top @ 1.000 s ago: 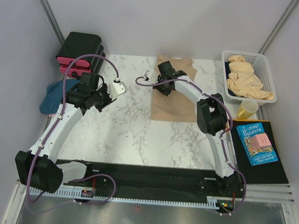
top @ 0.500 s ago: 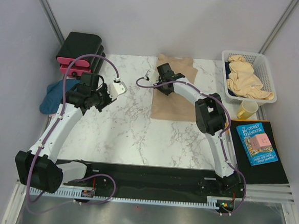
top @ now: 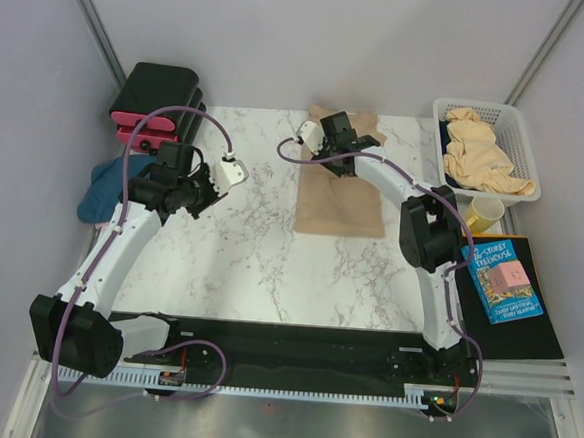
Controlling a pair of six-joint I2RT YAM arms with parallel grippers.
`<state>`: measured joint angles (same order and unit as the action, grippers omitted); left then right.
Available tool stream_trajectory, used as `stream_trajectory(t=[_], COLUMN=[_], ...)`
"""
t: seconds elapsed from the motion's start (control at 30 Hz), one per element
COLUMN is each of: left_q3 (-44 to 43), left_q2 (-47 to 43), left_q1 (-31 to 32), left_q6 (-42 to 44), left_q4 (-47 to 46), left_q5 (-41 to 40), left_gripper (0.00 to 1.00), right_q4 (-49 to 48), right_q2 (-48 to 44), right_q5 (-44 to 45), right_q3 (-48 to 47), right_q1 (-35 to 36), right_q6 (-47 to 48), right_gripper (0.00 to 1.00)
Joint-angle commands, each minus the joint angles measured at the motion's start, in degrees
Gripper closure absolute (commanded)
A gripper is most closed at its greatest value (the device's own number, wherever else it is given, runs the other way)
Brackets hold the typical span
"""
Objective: Fold and stack the t-shirts
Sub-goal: Fold the folded rectangular tshirt in 1/3 of the way
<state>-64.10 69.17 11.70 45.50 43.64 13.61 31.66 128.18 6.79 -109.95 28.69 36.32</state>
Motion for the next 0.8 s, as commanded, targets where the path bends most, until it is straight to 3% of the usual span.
stream_trajectory(t=[0.0, 0.5, 0.63, 0.7, 0.73, 0.77], left_q3=[-2.17, -3.32, -2.88, -2.09, -1.83, -1.47], left_q2=[0.09, 1.23, 0.62, 0.27, 0.27, 0.18], left_q1=[0.16, 0.16, 0.16, 0.16, 0.16, 0.16], left_q6=[1.96, 1.44, 1.44, 1.7, 1.7, 1.79], left_q4=[-0.48, -0.48, -0.57, -0.66, -0.66, -0.75], left_q5=[0.81, 0.81, 0.02, -0.77, -1.03, -1.39], left_gripper=[0.98, 0.98, 0.98, 0.98, 0.98, 0.98], right_q4=[0.15, -0.72, -3.53, -3.27, -2.66, -2.05], right_q2=[-2.85, 0.23, -5.2, -8.02, -11.17, -13.02], right_q5=[1.74, 5.6, 5.52, 3.15, 1.93, -0.7], right_q3=[3.42, 7.2, 9.66, 10.28, 11.33, 12.38], right_q1=[-3.19, -8.38, -8.38, -8.04, -7.86, -7.68], right_q6=[0.51, 0.77, 1.3, 2.18, 2.96, 4.71], right_gripper=[1.0, 1.0, 0.97, 0.75, 0.39, 0.25])
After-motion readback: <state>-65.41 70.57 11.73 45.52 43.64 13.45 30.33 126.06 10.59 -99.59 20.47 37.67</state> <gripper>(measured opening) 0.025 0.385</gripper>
